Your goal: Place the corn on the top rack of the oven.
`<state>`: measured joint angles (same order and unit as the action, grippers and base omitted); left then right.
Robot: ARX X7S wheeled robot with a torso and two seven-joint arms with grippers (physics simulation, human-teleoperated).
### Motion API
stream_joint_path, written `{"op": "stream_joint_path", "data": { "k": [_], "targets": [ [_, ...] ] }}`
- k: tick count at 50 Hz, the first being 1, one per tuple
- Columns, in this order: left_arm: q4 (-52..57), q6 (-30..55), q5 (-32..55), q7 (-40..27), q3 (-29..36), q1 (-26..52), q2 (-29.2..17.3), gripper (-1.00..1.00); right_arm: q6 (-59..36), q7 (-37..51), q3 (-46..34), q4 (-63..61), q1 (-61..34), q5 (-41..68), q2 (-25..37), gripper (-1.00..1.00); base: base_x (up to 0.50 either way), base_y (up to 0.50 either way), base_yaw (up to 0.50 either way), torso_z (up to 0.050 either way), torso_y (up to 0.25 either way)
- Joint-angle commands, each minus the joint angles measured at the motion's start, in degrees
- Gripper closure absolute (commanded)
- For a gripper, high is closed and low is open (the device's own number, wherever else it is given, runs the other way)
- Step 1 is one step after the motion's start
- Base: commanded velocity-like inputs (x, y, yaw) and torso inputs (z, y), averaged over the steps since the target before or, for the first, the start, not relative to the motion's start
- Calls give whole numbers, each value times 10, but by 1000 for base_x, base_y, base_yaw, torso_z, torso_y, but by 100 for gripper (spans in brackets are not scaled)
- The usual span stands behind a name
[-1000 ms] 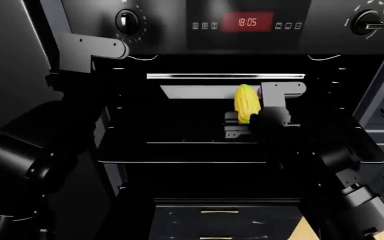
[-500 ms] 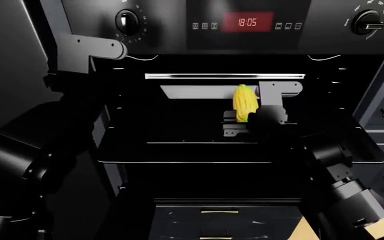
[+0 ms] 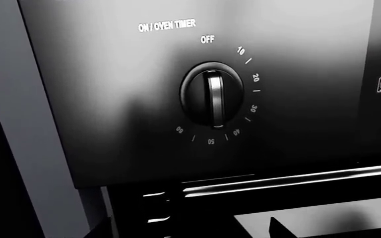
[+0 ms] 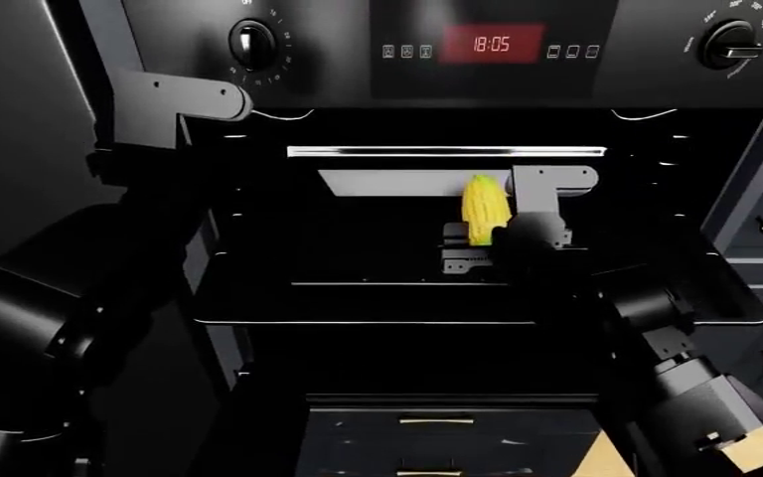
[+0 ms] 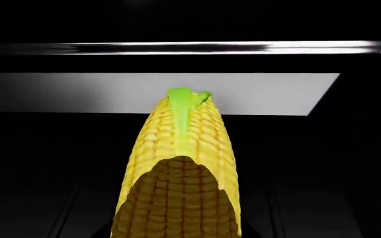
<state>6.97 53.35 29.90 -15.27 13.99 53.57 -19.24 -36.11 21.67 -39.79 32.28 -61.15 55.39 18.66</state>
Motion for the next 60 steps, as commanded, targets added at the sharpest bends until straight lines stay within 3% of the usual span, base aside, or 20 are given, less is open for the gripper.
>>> {"op": "stream_joint_path", "data": {
  "k": [1,13,32,41,60],
  "targets": [
    [2,1,3,-2,0,0,-1,-100,-7,6,6,-26,-1,-8,7,-100,0,0,0,0,0],
    [0,-3,4,-2,3,-1,1,-100,-45,62,24,-153,16,29,48,-100,0,0,0,0,0],
    [10,-1,12,-5,6,0,6,-100,-120,231,84,-490,86,162,150,-100,0,0,0,0,0],
    [23,4,19,-10,4,-4,9,-100,-133,278,99,-565,98,201,173,-100,0,0,0,0,0],
    [213,48,88,-45,-26,-93,0,-100,-150,358,109,-671,101,260,190,-100,0,0,0,0,0]
  ]
}}
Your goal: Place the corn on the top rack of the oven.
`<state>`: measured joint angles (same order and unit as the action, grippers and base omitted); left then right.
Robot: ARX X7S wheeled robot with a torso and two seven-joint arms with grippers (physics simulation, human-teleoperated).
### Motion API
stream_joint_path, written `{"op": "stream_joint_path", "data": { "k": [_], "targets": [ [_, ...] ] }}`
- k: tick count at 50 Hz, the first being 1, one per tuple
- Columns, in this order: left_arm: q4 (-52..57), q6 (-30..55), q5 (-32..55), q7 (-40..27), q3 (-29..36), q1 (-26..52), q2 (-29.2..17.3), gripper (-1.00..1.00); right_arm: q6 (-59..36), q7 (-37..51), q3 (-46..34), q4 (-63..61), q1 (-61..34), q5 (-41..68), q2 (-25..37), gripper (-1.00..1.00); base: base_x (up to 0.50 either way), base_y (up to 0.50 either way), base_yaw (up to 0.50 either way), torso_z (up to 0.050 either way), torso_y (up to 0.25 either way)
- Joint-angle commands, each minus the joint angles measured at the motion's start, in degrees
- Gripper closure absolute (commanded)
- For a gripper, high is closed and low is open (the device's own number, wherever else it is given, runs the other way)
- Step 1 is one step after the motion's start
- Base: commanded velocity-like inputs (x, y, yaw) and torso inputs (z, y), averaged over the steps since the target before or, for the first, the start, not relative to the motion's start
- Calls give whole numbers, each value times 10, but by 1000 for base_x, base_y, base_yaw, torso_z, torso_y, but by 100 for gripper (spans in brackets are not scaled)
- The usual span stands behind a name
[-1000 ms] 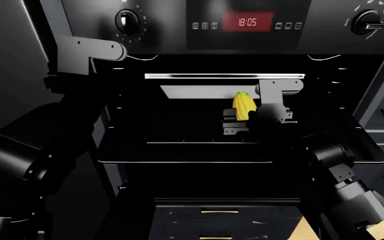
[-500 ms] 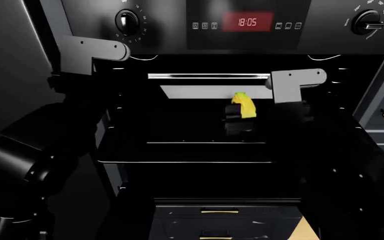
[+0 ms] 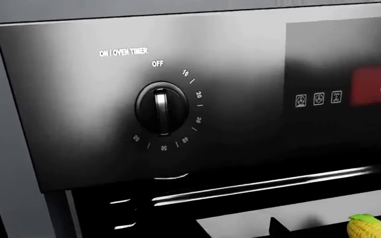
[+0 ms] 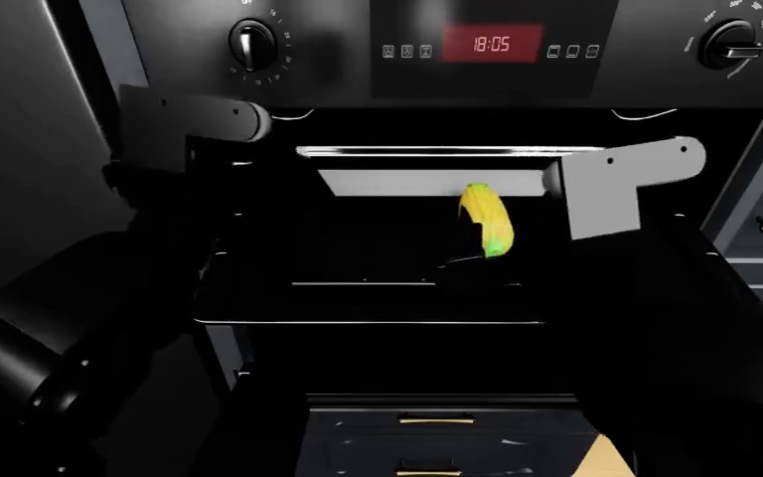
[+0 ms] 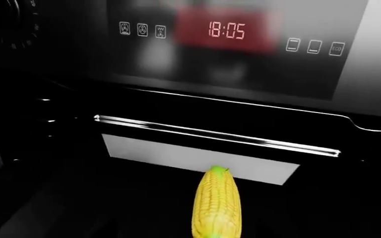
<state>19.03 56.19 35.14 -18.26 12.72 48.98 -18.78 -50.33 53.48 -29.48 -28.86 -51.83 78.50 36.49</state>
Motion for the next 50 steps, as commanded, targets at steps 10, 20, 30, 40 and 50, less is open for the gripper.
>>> {"op": "stream_joint_path", "data": {
  "k": [10,20,30,40,50],
  "targets": [
    [191,47,85,-43,-38,-85,0,-100,-5,70,7,-99,18,44,15,-100,0,0,0,0,0],
    [277,73,135,-72,-53,-111,8,-100,-11,146,4,-175,8,99,15,-100,0,0,0,0,0],
    [325,62,157,-83,-54,-150,15,-100,-6,201,-1,-229,8,129,14,-100,0,0,0,0,0],
    [361,49,180,-97,-64,-184,16,-100,2,224,-2,-262,22,133,15,-100,0,0,0,0,0],
    [388,38,211,-119,-85,-199,8,-100,7,253,-4,-286,18,151,18,-100,0,0,0,0,0]
  ]
}}
